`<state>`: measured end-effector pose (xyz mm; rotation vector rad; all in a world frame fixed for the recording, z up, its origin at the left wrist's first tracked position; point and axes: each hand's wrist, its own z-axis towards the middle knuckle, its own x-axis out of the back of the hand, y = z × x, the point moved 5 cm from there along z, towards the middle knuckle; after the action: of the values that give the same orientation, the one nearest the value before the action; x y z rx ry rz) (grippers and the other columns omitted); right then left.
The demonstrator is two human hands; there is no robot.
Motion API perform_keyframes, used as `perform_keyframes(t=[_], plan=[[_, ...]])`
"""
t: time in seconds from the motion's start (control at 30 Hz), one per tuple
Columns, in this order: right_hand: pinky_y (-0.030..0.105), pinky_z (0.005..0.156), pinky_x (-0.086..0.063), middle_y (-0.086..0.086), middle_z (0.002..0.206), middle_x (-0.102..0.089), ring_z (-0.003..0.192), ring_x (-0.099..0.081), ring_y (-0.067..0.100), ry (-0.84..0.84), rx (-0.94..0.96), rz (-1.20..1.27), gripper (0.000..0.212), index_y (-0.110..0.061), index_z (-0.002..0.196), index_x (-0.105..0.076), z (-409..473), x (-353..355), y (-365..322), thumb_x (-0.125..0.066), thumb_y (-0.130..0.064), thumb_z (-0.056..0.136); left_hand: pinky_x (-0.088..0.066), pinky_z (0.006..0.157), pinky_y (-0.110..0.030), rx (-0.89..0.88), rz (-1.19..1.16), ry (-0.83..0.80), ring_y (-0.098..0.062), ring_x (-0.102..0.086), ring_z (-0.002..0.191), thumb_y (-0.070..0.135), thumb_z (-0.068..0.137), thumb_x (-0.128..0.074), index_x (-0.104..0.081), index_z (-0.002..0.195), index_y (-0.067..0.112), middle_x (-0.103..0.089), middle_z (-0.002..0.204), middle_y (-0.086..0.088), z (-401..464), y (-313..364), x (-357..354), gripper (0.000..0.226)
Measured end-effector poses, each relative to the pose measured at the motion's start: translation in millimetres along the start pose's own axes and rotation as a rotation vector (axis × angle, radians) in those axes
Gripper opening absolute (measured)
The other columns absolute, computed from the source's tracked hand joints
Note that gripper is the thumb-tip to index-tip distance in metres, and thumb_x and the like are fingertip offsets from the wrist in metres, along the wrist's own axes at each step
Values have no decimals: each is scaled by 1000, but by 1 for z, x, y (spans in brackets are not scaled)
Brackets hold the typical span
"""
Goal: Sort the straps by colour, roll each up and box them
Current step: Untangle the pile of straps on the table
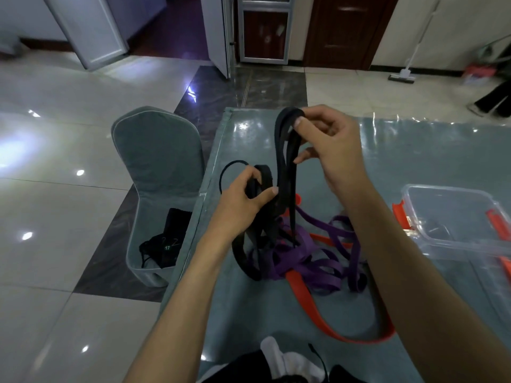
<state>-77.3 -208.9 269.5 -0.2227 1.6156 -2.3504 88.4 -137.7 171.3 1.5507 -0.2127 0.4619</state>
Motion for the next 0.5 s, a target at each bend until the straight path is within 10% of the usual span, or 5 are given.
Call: perform_keyframes(t=[0.23, 0.5], plan=[[30, 58, -63, 13, 100, -72, 80, -77, 22, 82, -30, -7, 17, -13, 105, -77, -3, -7, 4, -77, -23, 92, -53, 110, -44, -97, -327, -176, -21, -64, 131, 14, 96, -77, -44, 148, 38, -64, 141, -7, -9, 22, 8, 67], [37, 63, -66, 7, 91, -71, 83, -80, 27, 111, -264, 27, 12, -18, 88, -80, -21, -5, 53, -87, -26, 82, -60, 87, -34, 216, -730, -333, -24, -75, 107, 61, 108, -30, -62, 145, 24, -77, 109, -10, -25, -7, -16, 61]])
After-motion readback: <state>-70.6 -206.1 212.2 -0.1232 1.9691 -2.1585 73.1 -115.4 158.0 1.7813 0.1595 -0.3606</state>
